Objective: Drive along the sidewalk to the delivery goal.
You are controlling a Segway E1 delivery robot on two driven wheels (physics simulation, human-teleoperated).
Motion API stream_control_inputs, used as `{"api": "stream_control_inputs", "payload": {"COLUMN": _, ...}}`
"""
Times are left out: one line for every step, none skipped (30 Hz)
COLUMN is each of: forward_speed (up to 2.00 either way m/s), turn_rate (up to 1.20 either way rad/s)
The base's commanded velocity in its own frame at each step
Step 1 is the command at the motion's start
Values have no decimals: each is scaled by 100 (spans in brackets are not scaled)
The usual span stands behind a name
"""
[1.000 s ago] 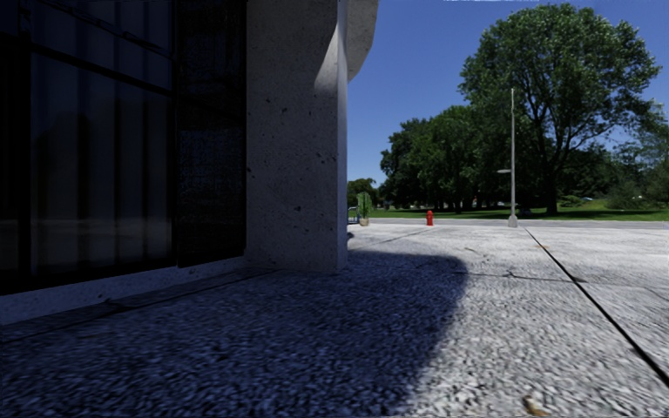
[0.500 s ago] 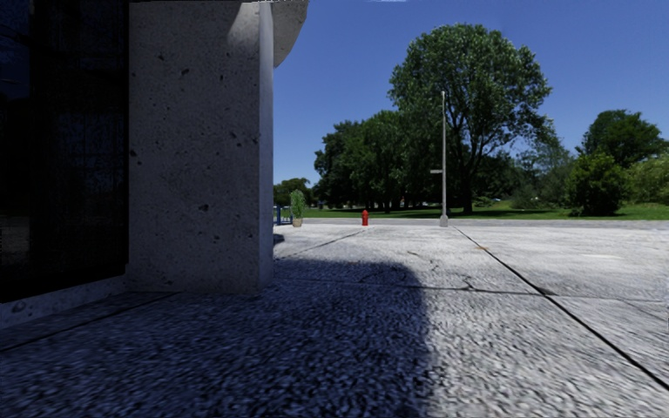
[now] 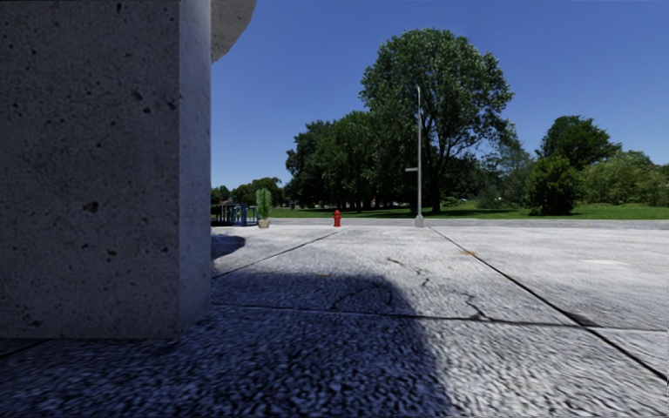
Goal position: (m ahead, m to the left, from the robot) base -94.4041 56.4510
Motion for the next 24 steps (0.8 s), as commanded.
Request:
{"api": "stream_control_inputs", "payload": {"forward_speed": 200, "turn_rate": 0}}
{"api": "stream_control_inputs", "payload": {"forward_speed": 200, "turn_rate": 0}}
{"api": "stream_control_inputs", "payload": {"forward_speed": 200, "turn_rate": 0}}
{"api": "stream_control_inputs", "payload": {"forward_speed": 200, "turn_rate": 0}}
{"api": "stream_control_inputs", "payload": {"forward_speed": 200, "turn_rate": 0}}
{"api": "stream_control_inputs", "payload": {"forward_speed": 200, "turn_rate": 0}}
{"api": "stream_control_inputs", "payload": {"forward_speed": 200, "turn_rate": 0}}
{"api": "stream_control_inputs", "payload": {"forward_speed": 200, "turn_rate": 0}}
{"api": "stream_control_inputs", "payload": {"forward_speed": 200, "turn_rate": 0}}
{"api": "stream_control_inputs", "payload": {"forward_speed": 200, "turn_rate": 0}}
{"api": "stream_control_inputs", "payload": {"forward_speed": 200, "turn_rate": 0}}
{"api": "stream_control_inputs", "payload": {"forward_speed": 200, "turn_rate": 0}}
{"api": "stream_control_inputs", "payload": {"forward_speed": 200, "turn_rate": 0}}
{"api": "stream_control_inputs", "payload": {"forward_speed": 200, "turn_rate": 0}}
{"api": "stream_control_inputs", "payload": {"forward_speed": 200, "turn_rate": 0}}
{"api": "stream_control_inputs", "payload": {"forward_speed": 200, "turn_rate": 0}}
{"api": "stream_control_inputs", "payload": {"forward_speed": 200, "turn_rate": 0}}
{"api": "stream_control_inputs", "payload": {"forward_speed": 200, "turn_rate": 0}}
{"api": "stream_control_inputs", "payload": {"forward_speed": 200, "turn_rate": 0}}
{"api": "stream_control_inputs", "payload": {"forward_speed": 200, "turn_rate": 0}}
{"api": "stream_control_inputs", "payload": {"forward_speed": 200, "turn_rate": 0}}
{"api": "stream_control_inputs", "payload": {"forward_speed": 200, "turn_rate": 0}}
{"api": "stream_control_inputs", "payload": {"forward_speed": 200, "turn_rate": 0}}
{"api": "stream_control_inputs", "payload": {"forward_speed": 200, "turn_rate": 0}}
